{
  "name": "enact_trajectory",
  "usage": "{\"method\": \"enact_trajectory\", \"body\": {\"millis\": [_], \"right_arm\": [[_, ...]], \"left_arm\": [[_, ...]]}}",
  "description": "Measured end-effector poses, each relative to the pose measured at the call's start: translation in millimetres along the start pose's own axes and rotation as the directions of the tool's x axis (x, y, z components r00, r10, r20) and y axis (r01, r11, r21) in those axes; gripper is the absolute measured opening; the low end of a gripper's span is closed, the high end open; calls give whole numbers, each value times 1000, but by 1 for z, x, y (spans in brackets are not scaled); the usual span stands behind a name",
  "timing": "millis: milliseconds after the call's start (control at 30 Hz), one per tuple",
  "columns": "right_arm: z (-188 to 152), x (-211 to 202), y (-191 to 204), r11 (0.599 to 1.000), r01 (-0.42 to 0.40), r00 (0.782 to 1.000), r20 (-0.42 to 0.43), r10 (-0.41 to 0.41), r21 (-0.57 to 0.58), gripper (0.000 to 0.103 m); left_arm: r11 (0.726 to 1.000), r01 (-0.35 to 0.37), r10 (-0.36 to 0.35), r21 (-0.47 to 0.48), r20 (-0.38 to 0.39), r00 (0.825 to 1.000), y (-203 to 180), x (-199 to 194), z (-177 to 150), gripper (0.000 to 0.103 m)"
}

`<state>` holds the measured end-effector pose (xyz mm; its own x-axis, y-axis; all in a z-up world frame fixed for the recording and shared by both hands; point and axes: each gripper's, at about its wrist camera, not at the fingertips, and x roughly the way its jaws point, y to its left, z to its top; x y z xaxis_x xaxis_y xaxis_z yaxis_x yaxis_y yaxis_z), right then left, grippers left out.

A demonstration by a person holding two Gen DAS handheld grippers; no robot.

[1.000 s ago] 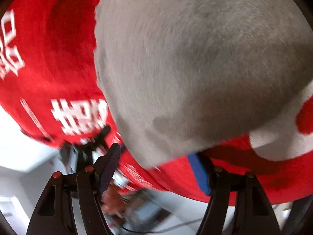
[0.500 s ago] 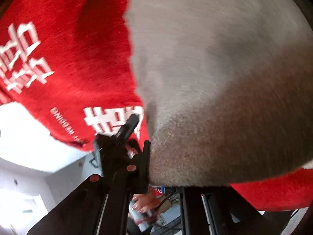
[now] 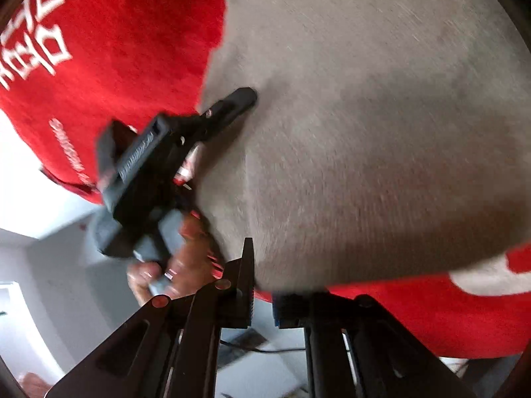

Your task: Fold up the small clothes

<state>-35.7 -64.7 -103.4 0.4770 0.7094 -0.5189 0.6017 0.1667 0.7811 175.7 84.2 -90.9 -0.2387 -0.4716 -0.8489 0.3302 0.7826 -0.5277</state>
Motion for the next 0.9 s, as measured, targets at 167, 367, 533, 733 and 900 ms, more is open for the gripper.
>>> {"method": "enact_trajectory", "body": {"millis": [167,367,533,733,900], "right_arm": [[-7,-10,13,946,272,959,-33,-282,-174,55],[6,-53,41,879,374,926,70,-371,-296,56],[37,-85,39,883,401,912,192,-361,-243,56],[67,-91,38,884,415,898,253,-359,-217,8],[81,-78,21,857,475,873,231,-430,-199,5]], "left_arm": [[997,-68,68,32,7,998,-4,1,-1,58],[991,-123,123,54,11,992,-15,5,0,58],[988,-144,143,53,12,990,-14,4,-4,59],[984,-172,172,53,15,985,-20,9,-6,59],[975,-214,214,61,12,977,-27,16,-6,59]]}}
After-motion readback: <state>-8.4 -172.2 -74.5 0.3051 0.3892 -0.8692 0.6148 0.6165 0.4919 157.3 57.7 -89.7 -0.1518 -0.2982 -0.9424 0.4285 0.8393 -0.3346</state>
